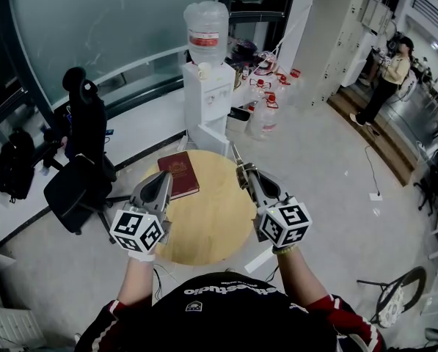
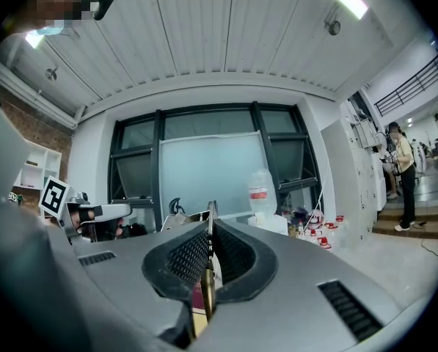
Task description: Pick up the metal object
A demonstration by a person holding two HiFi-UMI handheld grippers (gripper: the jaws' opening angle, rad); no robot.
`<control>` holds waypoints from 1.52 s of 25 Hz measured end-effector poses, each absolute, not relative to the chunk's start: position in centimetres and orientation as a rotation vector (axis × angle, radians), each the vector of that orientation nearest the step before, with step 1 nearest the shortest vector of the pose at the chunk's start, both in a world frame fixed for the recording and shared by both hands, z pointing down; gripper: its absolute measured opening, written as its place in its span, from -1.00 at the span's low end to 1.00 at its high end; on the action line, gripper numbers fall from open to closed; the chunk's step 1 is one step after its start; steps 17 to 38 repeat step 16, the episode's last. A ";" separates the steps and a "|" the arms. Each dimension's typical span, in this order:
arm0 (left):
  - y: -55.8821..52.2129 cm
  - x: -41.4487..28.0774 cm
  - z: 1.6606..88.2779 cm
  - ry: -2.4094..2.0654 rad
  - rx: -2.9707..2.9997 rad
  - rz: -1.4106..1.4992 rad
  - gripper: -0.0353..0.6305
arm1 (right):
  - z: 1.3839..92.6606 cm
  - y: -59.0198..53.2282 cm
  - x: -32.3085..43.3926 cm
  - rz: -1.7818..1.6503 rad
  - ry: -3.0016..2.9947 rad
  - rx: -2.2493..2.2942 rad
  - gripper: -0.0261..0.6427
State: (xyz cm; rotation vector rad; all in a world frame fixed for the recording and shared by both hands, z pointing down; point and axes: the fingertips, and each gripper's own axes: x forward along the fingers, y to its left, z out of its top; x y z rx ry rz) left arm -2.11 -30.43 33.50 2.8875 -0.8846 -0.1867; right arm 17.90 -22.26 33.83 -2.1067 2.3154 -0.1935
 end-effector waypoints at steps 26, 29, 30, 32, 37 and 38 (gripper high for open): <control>-29.7 -1.9 33.5 -0.878 2.897 -0.192 -0.84 | 33.6 -21.6 17.7 -0.154 2.318 -2.110 -0.83; -29.7 -1.9 33.5 -0.878 2.897 -0.192 -0.84 | 33.6 -21.6 17.7 -0.154 2.318 -2.110 -0.83; -29.7 -1.9 33.5 -0.878 2.897 -0.192 -0.84 | 33.6 -21.6 17.7 -0.154 2.318 -2.110 -0.83; -29.7 -1.9 33.5 -0.878 2.897 -0.192 -0.84 | 33.6 -21.6 17.7 -0.154 2.318 -2.110 -0.83; -29.7 -1.9 33.5 -0.878 2.897 -0.192 -0.84 | 33.6 -21.6 17.7 -0.154 2.318 -2.110 -0.83; -29.7 -1.9 33.5 -0.878 2.897 -0.192 -0.84 | 33.6 -21.6 17.7 -0.154 2.318 -2.110 -0.83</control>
